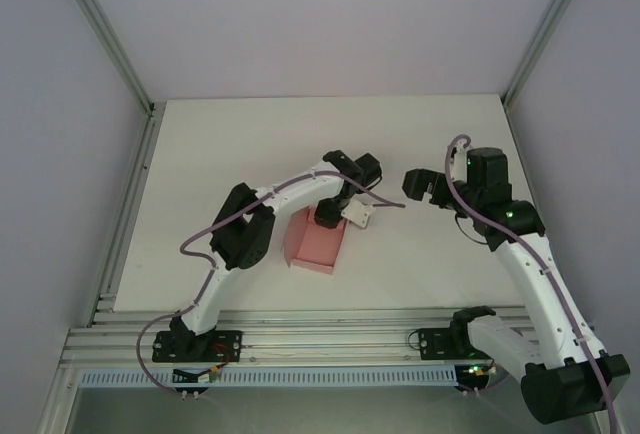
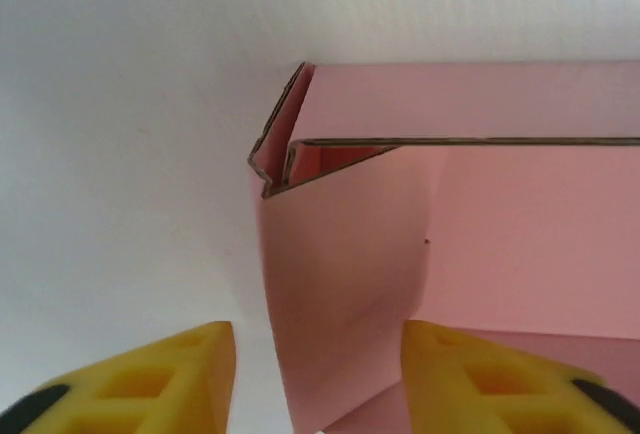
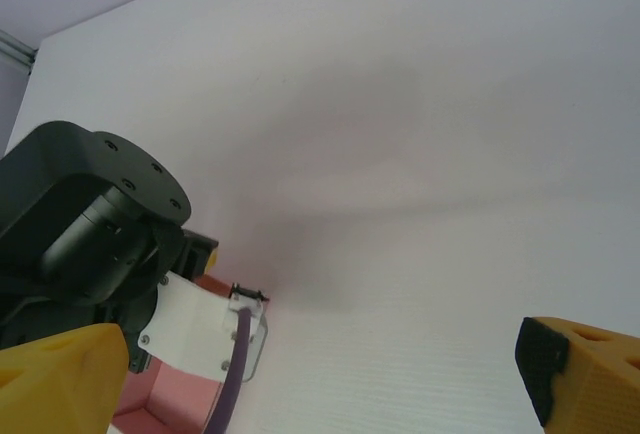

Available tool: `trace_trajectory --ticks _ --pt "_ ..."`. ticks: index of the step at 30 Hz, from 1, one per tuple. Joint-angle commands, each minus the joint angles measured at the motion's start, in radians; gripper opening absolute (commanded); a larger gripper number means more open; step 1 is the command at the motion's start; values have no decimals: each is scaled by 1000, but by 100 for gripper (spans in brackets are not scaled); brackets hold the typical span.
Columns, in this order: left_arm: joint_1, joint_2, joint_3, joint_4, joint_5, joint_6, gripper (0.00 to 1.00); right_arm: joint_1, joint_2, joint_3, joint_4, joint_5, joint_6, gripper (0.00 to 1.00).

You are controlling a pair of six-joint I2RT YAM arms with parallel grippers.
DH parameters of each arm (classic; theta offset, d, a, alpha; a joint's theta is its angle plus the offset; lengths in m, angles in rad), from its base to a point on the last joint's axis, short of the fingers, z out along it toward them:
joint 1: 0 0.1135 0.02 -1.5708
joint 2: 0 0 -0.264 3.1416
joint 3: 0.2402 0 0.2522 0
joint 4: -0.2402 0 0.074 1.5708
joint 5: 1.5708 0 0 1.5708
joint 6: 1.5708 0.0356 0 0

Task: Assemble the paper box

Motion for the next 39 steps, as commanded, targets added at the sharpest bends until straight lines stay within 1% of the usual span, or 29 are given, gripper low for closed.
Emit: trace_trajectory --ticks 1,2,3,5,7,10,11,12,13,14,16,17,18,20,22,23,24,26,28,31,33,37,39 --pt "-7 -21 79 -6 41 -12 71 -9 -7 -12 -30 0 -20 100" --pt "-7 -29 104 -8 65 -25 98 -10 -5 -13 -34 0 -20 100" --pt "-8 -37 132 -17 93 -35 100 -11 -6 -15 -33 5 -18 100" --pt "-8 -61 187 -29 150 -60 100 -15 -7 -21 -29 7 -27 100" --pt "-6 -102 196 -11 201 -74 100 -17 -5 -24 -22 1 -45 100" --pt "-4 -185 119 96 210 -123 100 -17 37 -35 8 -99 -146 100" --pt "3 -222 86 145 216 -163 100 -17 79 -33 19 -129 -176 100" --pt "15 -259 56 203 220 -214 100 -17 127 -19 22 -152 -197 97" --pt "30 -298 25 281 206 -290 100 -16 187 3 15 -189 -220 92" --pt "53 -347 -9 364 181 -389 100 -17 257 37 10 -260 -240 88" --pt "110 -449 -72 490 144 -586 100 -8 387 88 26 -413 -307 83" --pt "146 -517 -121 551 130 -697 100 10 462 126 16 -457 -363 82" --pt "178 -584 -173 614 97 -799 100 34 529 170 -17 -458 -418 80" --pt "251 -728 -284 699 25 -1003 100 100 658 266 -70 -394 -512 79" --pt "341 -859 -382 715 29 -1158 100 160 759 347 -95 -345 -582 79" --pt "385 -928 -447 724 1 -1223 100 186 809 384 -92 -350 -617 78" --pt "411 -986 -510 735 -45 -1261 100 203 851 416 -82 -368 -640 78" --pt "435 -1090 -640 749 -164 -1311 100 229 941 497 -96 -398 -657 73" --pt "452 -1168 -742 729 -218 -1372 100 263 1017 572 -150 -390 -688 66" --pt "460 -1251 -851 699 -232 -1449 100 327 1071 604 -203 -342 -779 66" --pt "461 -1282 -900 690 -220 -1476 100 348 1083 604 -211 -343 -808 65" --pt "461 -1295 -949 674 -216 -1512 100 354 1108 599 -183 -317 -799 58" --pt "464 -1292 -964 678 -211 -1518 100 355 1129 607 -180 -313 -794 51"
